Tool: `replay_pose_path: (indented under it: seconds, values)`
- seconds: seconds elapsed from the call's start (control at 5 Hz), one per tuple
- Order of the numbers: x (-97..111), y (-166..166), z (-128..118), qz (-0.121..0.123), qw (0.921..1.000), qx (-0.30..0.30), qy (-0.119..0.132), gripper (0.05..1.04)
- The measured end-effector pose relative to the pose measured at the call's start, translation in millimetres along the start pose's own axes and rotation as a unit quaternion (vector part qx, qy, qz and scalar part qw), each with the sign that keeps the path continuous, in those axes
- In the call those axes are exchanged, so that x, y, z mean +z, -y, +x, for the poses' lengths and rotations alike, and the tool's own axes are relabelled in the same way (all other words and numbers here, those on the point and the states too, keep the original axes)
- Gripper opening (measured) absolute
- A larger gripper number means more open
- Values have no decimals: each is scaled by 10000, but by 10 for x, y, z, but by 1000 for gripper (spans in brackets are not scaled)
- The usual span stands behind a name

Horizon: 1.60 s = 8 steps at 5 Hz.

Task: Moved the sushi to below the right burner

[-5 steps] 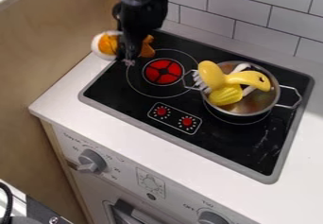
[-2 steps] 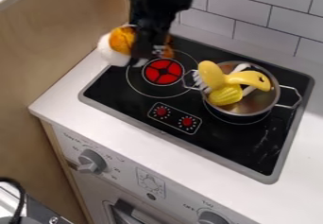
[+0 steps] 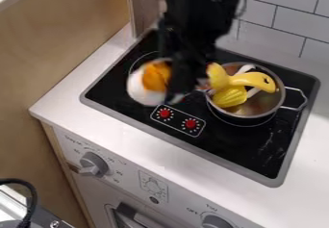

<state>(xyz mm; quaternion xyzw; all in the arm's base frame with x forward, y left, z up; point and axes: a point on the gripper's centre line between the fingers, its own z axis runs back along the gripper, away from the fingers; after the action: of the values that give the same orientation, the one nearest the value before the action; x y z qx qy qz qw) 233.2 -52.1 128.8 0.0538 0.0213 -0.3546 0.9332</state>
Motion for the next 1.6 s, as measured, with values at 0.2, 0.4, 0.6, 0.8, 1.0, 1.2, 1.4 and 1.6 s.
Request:
replay_pose_path:
  seconds: [0.2, 0.4, 0.6, 0.8, 1.0, 1.2, 1.4, 1.6]
  values:
    - [-65, 215, 137, -120, 9995, 94, 276, 495]
    - [-155, 365, 284, -255, 9986, 109, 460, 495]
    - [-284, 435, 393, -420, 9980, 99, 470, 495]
    - [-355, 497, 513, -471, 9977, 172, 455, 495]
    - [-424, 605, 569, -504, 9975, 292, 391, 495]
    - [-498, 769, 632, -459, 9974, 488, 254, 495]
    - [-493, 856, 661, -460, 9970, 555, 297, 495]
    - [-521, 879, 681, -508, 9963, 550, 424, 494]
